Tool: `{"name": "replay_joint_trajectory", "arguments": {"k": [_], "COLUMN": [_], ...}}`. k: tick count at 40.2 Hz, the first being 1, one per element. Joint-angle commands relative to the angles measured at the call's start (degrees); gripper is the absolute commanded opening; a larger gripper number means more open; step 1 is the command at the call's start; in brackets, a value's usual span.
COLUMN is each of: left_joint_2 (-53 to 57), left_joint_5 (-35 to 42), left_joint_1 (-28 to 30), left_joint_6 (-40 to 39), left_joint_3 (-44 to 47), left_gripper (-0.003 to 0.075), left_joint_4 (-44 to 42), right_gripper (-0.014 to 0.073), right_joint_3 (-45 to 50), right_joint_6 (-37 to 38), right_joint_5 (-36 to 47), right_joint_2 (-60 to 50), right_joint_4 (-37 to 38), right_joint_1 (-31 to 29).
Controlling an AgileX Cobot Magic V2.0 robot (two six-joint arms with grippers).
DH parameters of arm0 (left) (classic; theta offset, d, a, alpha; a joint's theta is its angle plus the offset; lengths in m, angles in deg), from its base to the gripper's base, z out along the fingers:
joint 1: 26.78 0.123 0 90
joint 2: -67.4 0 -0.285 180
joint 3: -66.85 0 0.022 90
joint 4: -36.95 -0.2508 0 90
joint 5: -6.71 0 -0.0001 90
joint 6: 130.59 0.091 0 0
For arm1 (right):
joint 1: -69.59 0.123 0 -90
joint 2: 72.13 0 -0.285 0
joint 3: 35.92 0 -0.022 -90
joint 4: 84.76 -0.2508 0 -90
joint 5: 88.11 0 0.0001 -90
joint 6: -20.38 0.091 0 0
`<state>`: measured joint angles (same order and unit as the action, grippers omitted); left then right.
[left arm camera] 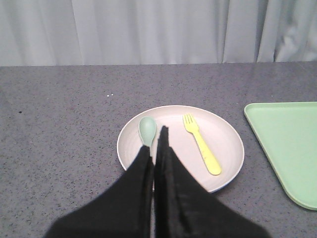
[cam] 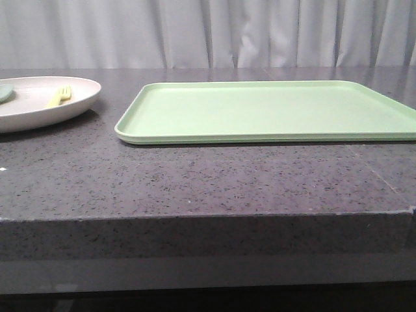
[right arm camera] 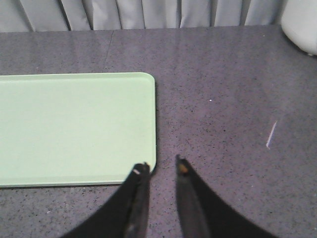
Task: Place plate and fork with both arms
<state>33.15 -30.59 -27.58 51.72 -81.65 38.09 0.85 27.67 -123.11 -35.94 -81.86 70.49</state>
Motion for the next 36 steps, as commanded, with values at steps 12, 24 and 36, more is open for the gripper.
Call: {"name": "replay_joint_trajectory", "arguments": {"k": [12,24,36], "left_joint_2": [-0.93,-1.07,-11.93], "left_joint_5": [5.38,6.74,-1.62], "left_joint_1": [0.16,0.16,0.16], "left_joint_6": [-0.1,-0.1,-0.1], "left_joint_3": [-1.78,-1.78,-4.83], "left_gripper": [0.0683,0.0683,0.0683], "left_joint_4": [-2.39,-1.14,-1.14], "right_gripper": [0.0582,0.0582,0.0582], "right_joint_3": [-1.82,-1.82,-1.82], "right_joint_6": [-0.07,-0.07,-0.07], "right_joint_5": [4.35,4.35,4.35], "right_joint_2": [0.7,0.7,0.7], "right_joint_4": [1.78,1.78,1.78], "right_joint_1": [-0.01,-0.01,-0.01]}}
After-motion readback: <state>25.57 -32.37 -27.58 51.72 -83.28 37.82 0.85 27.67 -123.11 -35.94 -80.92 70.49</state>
